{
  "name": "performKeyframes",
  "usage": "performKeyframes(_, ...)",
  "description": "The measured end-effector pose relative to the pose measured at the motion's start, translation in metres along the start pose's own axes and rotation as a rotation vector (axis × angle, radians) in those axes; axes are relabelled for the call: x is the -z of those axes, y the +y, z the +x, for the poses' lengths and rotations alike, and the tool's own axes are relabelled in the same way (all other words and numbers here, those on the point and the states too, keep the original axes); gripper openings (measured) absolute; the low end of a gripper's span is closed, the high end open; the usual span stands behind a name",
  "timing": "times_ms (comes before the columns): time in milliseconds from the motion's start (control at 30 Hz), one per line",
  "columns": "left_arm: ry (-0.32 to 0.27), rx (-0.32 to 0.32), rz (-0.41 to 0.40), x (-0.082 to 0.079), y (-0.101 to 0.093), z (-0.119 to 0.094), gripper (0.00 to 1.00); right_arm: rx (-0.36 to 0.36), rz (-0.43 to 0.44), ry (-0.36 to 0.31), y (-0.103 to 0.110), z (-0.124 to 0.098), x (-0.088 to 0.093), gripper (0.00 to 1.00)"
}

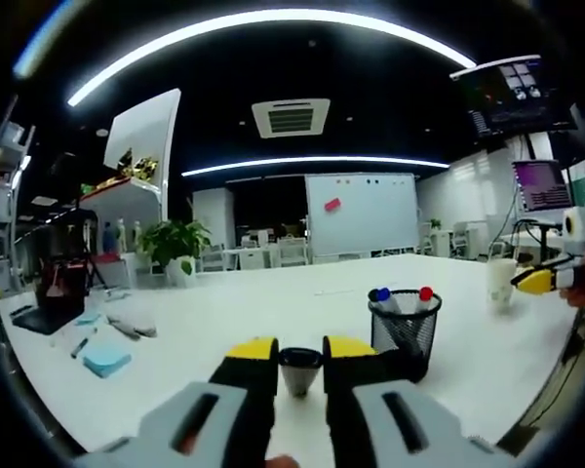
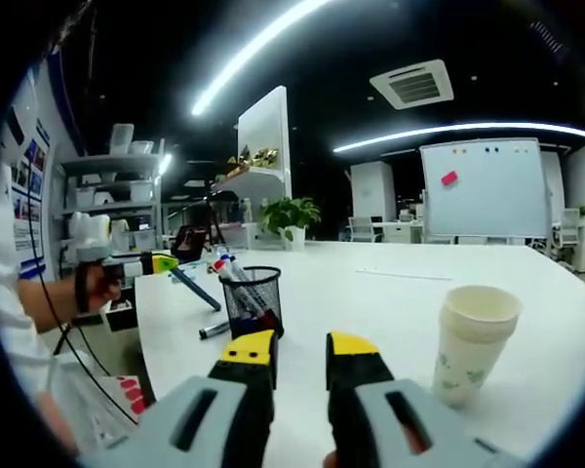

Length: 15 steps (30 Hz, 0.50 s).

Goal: Place the scattered laser pointers and whiteboard markers into the pen holder and stack the scattered paper cups together

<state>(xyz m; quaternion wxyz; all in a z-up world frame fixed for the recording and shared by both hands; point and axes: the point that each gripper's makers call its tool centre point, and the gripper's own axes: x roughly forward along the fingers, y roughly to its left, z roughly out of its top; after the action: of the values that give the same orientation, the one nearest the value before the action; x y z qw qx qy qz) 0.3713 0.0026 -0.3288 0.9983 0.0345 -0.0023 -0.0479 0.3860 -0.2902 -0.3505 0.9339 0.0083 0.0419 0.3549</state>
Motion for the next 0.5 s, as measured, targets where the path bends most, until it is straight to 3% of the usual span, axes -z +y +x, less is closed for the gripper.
performKeyframes(500, 0.004, 0.022, 0.006, -0.018, 0.005, 0.008, 0.19, -0.006, -0.001, -0.006, 0.006, 0.005, -0.005, 0.19)
